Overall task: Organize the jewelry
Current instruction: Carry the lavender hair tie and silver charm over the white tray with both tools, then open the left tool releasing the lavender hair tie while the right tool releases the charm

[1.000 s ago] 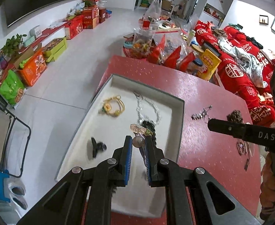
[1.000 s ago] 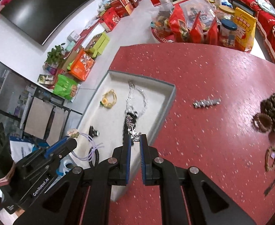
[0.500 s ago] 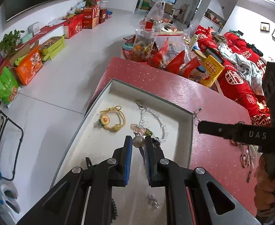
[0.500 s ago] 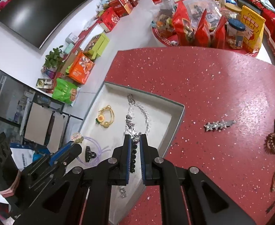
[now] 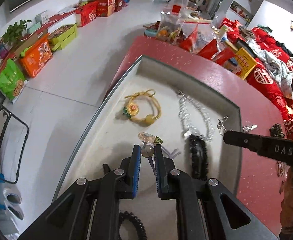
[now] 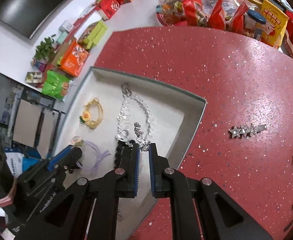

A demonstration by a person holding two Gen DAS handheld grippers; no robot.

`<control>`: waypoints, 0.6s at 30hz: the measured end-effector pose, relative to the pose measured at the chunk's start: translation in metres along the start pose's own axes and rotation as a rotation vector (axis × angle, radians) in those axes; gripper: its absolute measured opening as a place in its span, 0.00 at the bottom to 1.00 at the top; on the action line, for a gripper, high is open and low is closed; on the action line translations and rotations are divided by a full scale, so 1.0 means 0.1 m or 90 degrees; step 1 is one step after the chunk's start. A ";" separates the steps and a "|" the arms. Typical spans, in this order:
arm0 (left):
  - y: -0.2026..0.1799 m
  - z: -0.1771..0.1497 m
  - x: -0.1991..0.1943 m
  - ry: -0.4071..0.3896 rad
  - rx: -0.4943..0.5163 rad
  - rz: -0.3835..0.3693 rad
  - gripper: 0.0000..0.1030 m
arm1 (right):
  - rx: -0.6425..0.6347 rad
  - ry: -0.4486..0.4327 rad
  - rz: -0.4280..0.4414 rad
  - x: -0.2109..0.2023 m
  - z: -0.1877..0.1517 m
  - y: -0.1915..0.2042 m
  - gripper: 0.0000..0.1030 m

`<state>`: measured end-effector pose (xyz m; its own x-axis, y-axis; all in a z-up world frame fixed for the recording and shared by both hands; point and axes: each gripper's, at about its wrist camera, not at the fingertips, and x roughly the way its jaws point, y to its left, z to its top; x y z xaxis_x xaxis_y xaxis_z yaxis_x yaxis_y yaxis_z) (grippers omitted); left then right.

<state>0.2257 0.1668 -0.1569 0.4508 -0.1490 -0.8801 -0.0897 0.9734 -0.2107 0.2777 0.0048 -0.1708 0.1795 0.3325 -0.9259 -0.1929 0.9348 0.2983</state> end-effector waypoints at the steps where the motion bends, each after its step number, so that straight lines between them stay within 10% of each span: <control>1: 0.01 -0.01 0.02 0.004 0.000 0.006 0.15 | -0.006 0.007 -0.007 0.05 -0.01 0.01 0.09; 18: -0.12 -0.08 0.16 0.041 0.051 0.088 0.15 | -0.034 0.031 -0.038 0.27 -0.06 0.08 0.09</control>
<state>0.2265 0.1512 -0.1716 0.3806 -0.0206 -0.9245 -0.0743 0.9958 -0.0527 0.2747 0.0208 -0.1946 0.1448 0.2680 -0.9525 -0.2340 0.9446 0.2302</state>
